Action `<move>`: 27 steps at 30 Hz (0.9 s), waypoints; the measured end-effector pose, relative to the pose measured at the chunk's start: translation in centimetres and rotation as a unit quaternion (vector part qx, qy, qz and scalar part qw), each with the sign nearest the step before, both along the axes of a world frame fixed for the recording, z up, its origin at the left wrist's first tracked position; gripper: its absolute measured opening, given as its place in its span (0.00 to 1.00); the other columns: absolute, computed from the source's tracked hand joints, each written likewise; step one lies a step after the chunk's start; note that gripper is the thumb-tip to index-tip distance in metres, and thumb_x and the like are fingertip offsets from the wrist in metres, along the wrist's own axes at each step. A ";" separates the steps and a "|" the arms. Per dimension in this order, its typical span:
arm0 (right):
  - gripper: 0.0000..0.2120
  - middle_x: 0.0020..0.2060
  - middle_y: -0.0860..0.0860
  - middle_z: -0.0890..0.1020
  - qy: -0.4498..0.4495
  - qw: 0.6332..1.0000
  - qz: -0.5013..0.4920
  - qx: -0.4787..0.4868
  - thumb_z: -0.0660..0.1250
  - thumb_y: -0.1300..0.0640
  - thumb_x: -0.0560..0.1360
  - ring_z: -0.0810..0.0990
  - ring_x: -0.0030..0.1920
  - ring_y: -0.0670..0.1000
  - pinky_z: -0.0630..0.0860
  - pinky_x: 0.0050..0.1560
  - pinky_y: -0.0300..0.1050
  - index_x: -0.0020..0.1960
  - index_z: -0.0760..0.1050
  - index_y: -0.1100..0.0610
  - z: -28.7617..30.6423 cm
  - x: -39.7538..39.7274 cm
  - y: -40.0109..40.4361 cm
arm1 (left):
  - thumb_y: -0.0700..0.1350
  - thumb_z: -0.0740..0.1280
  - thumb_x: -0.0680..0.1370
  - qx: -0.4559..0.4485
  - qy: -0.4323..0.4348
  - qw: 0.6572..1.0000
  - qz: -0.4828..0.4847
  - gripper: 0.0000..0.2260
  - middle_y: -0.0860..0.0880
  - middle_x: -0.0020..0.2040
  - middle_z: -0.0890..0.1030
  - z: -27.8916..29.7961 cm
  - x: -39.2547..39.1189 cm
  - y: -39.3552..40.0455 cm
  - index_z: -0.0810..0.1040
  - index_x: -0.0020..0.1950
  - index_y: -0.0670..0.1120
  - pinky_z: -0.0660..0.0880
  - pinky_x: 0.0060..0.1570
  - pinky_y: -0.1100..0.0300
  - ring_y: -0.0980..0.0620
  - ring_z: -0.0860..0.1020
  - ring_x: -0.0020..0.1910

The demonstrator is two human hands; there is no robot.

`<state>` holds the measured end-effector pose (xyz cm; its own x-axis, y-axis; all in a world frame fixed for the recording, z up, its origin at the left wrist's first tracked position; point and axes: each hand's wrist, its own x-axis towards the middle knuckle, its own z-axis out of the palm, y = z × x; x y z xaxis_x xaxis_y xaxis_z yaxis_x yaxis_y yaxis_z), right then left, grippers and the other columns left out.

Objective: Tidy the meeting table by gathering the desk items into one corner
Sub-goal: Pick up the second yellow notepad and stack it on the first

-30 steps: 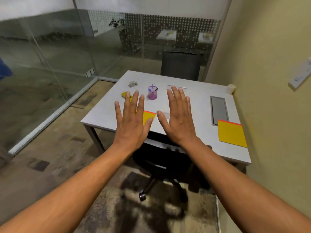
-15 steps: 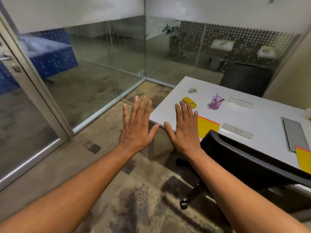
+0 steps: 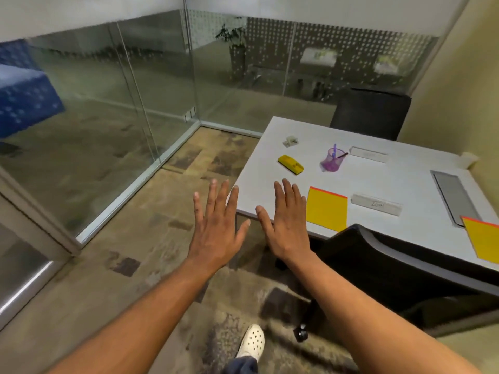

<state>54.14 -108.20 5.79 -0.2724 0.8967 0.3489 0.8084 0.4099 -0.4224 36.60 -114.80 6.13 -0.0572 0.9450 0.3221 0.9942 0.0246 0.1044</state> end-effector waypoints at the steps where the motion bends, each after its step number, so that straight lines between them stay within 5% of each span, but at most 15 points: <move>1: 0.36 0.85 0.51 0.51 0.013 1.000 -0.014 -0.006 0.45 0.32 0.84 0.46 0.85 0.56 0.44 0.84 0.59 0.85 0.50 0.52 -0.6 -0.4 1.5 | 0.64 0.53 0.84 -0.005 0.005 1.000 -0.013 0.38 0.44 0.88 0.45 -0.6 -0.2 1.7 0.45 0.87 0.47 0.43 0.82 0.31 0.41 0.39 0.86; 17: 0.38 0.86 0.50 0.45 0.019 0.960 -0.193 -0.201 0.41 0.32 0.81 0.42 0.86 0.56 0.44 0.85 0.59 0.86 0.46 0.49 -5.5 -2.9 19.6 | 0.67 0.47 0.84 -0.137 -0.039 0.982 -0.124 0.36 0.49 0.87 0.40 -5.3 -1.9 27.1 0.42 0.87 0.52 0.31 0.80 0.44 0.51 0.34 0.83; 27: 0.34 0.85 0.54 0.51 -0.020 0.916 -0.319 -0.240 0.48 0.36 0.86 0.47 0.85 0.58 0.47 0.84 0.59 0.85 0.50 0.52 -8.8 -2.8 25.9 | 0.69 0.42 0.80 -0.261 -0.087 0.927 -0.256 0.38 0.50 0.88 0.43 -9.8 -2.3 38.5 0.41 0.87 0.53 0.41 0.84 0.45 0.48 0.43 0.87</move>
<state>51.30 -82.26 -3.02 0.3575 0.9252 -0.1270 0.8371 -0.3778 -0.3958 34.28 -76.32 -3.69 0.4339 0.8869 -0.1589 0.8587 -0.3537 0.3708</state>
